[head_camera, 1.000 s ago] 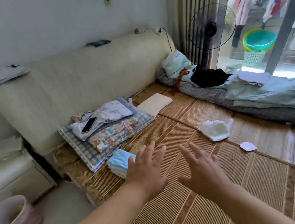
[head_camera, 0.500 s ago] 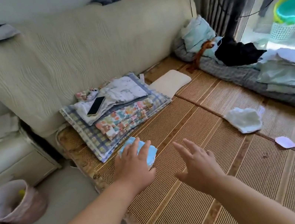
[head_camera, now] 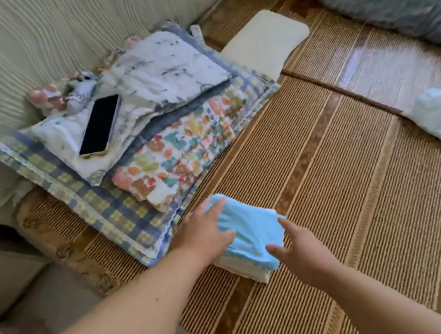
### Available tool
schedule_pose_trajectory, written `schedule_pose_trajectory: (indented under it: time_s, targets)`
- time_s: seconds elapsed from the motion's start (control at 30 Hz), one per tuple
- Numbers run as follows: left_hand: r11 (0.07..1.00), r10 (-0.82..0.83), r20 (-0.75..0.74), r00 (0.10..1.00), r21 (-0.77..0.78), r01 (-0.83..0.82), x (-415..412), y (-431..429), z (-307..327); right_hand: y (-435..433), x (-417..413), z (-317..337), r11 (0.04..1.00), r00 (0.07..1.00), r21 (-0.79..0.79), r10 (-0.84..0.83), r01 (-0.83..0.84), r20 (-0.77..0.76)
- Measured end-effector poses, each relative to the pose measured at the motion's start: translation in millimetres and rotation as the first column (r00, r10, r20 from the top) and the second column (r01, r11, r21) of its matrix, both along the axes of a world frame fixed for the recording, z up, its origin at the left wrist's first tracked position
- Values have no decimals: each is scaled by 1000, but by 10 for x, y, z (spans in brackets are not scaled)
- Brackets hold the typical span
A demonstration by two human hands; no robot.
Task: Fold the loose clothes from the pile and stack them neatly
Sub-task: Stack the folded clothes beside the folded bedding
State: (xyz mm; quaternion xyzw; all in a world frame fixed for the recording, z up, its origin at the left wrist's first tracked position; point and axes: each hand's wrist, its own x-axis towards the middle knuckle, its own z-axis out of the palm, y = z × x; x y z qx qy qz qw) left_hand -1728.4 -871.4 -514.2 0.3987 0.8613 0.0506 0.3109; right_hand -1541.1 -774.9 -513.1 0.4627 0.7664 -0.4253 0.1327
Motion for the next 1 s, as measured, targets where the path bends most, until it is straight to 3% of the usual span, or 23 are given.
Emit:
schedule_pose_trajectory:
  time_s: [0.1, 0.23, 0.37, 0.47, 0.7, 0.8, 0.9, 1.0]
  targets:
    - [999, 38, 68, 997, -6, -37, -199, 128, -570, 87, -156, -558, 945, 949, -202, -286, 257, -132]
    - [993, 122, 151, 981, -19, -121, -264, 364, -1057, 185, -291, -1098, 737, 763, -429, -629, 522, -152]
    - [921, 380, 212, 900, -178, -347, -327, 468, -1265, 149, -391, -1307, 687, 746, -555, -644, 469, -167]
    - [915, 385, 207, 900, -217, -341, -360, 445, -1315, 126, -407, -1317, 664, 740, -575, -657, 479, -143]
    - [902, 425, 486, 764, -154, -404, -289, 340, -1197, 96, -314, -1139, 543, 631, -720, -752, 433, -188]
    - [858, 449, 654, 609, -125, -499, -159, 317, -1132, 118, -156, -1071, 564, 626, -644, -762, 517, -165]
    - [816, 454, 777, 435, -166, -554, 86, 395, -1029, 170, 78, -942, 677, 679, -541, -694, 500, -241]
    - [826, 416, 836, 357, -184, -532, 454, 540, -824, 235, 442, -739, 739, 701, -449, -652, 503, -289]
